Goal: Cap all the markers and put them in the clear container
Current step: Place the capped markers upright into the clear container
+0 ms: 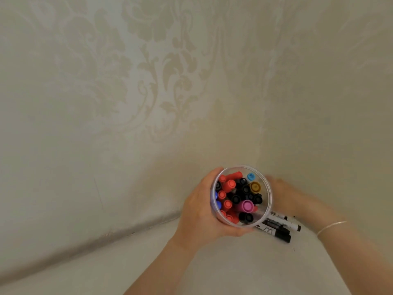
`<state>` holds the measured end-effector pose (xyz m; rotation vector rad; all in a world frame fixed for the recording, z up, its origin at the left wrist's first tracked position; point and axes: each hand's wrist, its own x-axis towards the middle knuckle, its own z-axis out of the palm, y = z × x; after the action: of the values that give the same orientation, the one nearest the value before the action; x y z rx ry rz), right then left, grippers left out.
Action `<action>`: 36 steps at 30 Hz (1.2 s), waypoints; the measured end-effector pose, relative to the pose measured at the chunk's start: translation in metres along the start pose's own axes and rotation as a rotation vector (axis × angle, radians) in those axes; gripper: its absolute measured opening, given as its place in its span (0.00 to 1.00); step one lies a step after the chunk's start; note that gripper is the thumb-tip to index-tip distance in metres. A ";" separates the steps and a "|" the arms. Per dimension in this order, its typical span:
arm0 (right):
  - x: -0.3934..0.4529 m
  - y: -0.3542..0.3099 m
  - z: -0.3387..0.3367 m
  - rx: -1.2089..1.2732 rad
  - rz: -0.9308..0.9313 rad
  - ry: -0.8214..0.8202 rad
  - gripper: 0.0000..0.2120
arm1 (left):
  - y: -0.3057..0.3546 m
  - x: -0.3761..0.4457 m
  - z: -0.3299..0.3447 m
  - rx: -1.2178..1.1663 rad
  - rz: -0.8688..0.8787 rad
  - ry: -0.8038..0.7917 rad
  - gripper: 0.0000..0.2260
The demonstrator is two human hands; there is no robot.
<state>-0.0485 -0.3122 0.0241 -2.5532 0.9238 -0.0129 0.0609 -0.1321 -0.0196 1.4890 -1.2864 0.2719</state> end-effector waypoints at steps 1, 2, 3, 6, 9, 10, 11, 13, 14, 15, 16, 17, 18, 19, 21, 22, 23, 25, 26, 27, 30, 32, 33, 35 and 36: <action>0.009 0.011 0.015 -0.145 0.041 -0.140 0.45 | 0.001 0.000 -0.001 0.012 0.007 0.004 0.49; 0.012 0.017 0.028 -0.236 0.089 -0.249 0.51 | 0.001 0.000 -0.001 0.020 0.014 0.010 0.48; 0.013 0.020 0.037 -0.280 0.124 -0.290 0.51 | 0.001 0.001 -0.002 0.021 0.019 0.016 0.48; 0.010 0.020 0.052 -0.322 0.124 -0.173 0.38 | 0.004 0.002 -0.004 0.005 0.017 0.029 0.48; 0.008 0.017 0.056 -0.398 0.066 -0.093 0.31 | 0.006 0.002 -0.005 0.005 0.032 0.031 0.48; 0.008 0.017 0.058 -0.433 0.064 -0.081 0.30 | 0.007 0.002 -0.006 0.007 0.039 0.030 0.48; 0.008 0.016 0.061 -0.466 0.063 -0.062 0.29 | 0.007 0.003 -0.006 0.008 0.045 0.030 0.48; 0.007 0.012 0.063 -0.533 0.060 -0.024 0.26 | 0.008 0.003 -0.007 0.004 0.046 0.030 0.47; 0.007 0.011 0.064 -0.567 0.060 -0.005 0.24 | 0.008 0.003 -0.007 0.000 0.045 0.032 0.47; 0.006 0.009 0.066 -0.598 0.056 0.019 0.23 | 0.008 0.003 -0.008 -0.005 0.045 0.034 0.47; 0.006 0.008 0.067 -0.626 0.052 0.043 0.21 | 0.008 0.003 -0.008 -0.008 0.044 0.037 0.47; 0.006 0.007 0.068 -0.652 0.048 0.062 0.20 | 0.008 0.003 -0.008 -0.011 0.042 0.040 0.47; 0.005 0.007 0.069 -0.674 0.043 0.073 0.19 | 0.008 0.003 -0.008 -0.013 0.038 0.041 0.47; 0.005 0.006 0.069 -0.686 0.038 0.079 0.19 | 0.009 0.003 -0.009 -0.015 0.035 0.042 0.47; 0.005 0.007 0.068 -0.701 0.026 0.084 0.18 | 0.008 0.003 -0.009 -0.021 0.024 0.046 0.48; 0.004 0.007 0.067 -0.712 0.019 0.092 0.17 | 0.007 0.002 -0.010 -0.020 0.015 0.047 0.48; 0.003 0.006 0.065 -0.723 0.008 0.106 0.17 | 0.005 0.001 -0.010 -0.017 0.009 0.049 0.48; 0.002 0.005 0.061 -0.747 -0.004 0.123 0.16 | 0.004 0.001 -0.011 -0.009 -0.001 0.051 0.49; 0.002 0.005 0.060 -0.751 -0.001 0.119 0.16 | 0.004 0.000 -0.011 -0.004 0.000 0.050 0.49; 0.002 0.003 0.057 -0.746 0.003 0.111 0.16 | 0.004 0.001 -0.012 0.004 0.006 0.048 0.48; 0.000 0.000 0.047 -0.642 0.006 0.108 0.17 | 0.005 0.003 -0.017 0.031 0.028 0.039 0.46; 0.000 0.003 0.037 -0.501 0.013 0.132 0.14 | 0.001 0.004 -0.021 0.050 0.034 0.043 0.47; 0.000 0.004 0.030 -0.444 0.007 0.160 0.11 | -0.002 0.004 -0.023 0.054 0.033 0.046 0.48; 0.001 0.005 0.014 -0.268 -0.006 0.235 0.07 | -0.008 0.004 -0.025 0.058 0.036 0.053 0.48; 0.000 0.004 0.006 -0.097 -0.027 0.260 0.07 | -0.009 0.003 -0.026 0.065 0.040 0.056 0.48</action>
<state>-0.0505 -0.3125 0.0169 -2.6978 1.0057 -0.3225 0.0808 -0.1148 -0.0123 1.5012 -1.2743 0.3816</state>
